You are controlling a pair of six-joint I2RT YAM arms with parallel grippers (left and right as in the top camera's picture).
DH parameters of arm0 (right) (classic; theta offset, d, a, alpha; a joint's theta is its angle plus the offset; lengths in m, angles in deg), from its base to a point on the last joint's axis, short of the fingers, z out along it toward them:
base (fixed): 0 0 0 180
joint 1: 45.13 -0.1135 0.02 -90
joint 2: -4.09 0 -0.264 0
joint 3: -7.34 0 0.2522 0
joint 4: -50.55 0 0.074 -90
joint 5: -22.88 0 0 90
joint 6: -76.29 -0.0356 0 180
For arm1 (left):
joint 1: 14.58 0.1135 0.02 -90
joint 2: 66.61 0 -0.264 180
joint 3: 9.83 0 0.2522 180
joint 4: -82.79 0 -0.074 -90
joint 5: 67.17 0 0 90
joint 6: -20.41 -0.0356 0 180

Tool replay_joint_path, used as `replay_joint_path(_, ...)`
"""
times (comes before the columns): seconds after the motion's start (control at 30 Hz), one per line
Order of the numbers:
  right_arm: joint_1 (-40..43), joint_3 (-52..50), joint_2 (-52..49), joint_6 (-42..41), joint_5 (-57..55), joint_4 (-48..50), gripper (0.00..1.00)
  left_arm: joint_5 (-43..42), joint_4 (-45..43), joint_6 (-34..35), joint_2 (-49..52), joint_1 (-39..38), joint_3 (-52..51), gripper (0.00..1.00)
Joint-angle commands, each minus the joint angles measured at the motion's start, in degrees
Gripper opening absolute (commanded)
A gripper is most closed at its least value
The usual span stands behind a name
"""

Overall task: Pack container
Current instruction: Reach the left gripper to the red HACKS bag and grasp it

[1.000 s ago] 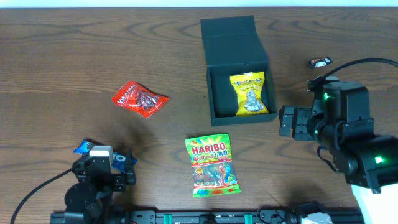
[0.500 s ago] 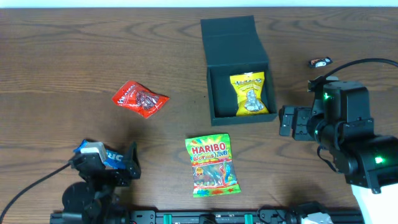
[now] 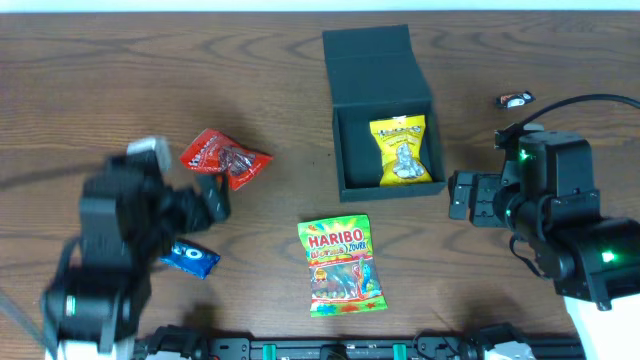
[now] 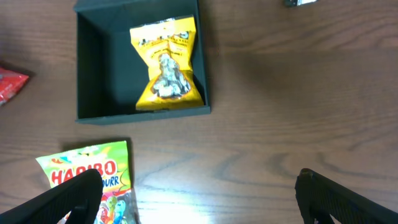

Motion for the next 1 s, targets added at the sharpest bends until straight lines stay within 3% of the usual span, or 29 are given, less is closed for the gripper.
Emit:
replay_joint_path(0.0, -0.5, 0.0, 0.1, -0.9, -0.2, -0.1, 0.99, -7.6, 0.2, 0.7, 8.2, 0.1, 4.5, 0.95)
replay_joint_path(0.1, -0.5, 0.0, 0.1, -0.9, -0.2, -0.3, 0.99, -16.9, 0.2, 3.0, 14.0, 0.1, 4.7, 0.95)
replay_joint_path(0.27, -0.5, 0.0, 0.1, -0.9, -0.2, -0.9, 0.99, -17.6, -0.7, 3.4, 20.8, 0.1, 4.6, 0.95)
replay_joint_path(0.33, -0.5, 0.0, 0.1, -0.9, -0.2, -0.9, 0.99, -13.7, -1.5, 5.2, 23.3, 0.1, 4.7, 0.96)
replay_joint_path(0.4, -0.5, 0.0, 0.1, -0.8, -0.2, -0.9, 0.99, -6.0, -1.0, 13.8, 24.8, 0.1, 5.1, 0.96)
replay_joint_path(0.5, -0.5, 0.0, 0.1, -0.9, -0.2, -0.9, 0.99, -2.4, -1.2, 23.7, 27.5, 0.2, 6.2, 0.96)
replay_joint_path(0.63, -0.5, 0.0, 0.1, -0.9, -0.2, -0.9, 0.99, -0.4, -0.7, 29.4, 33.0, 0.2, 10.6, 0.96)
replay_joint_path(0.97, -0.5, 0.0, 0.1, -0.9, -0.2, -0.9, 0.99, 0.4, 1.6, 35.7, 48.4, 0.5, 19.2, 0.96)
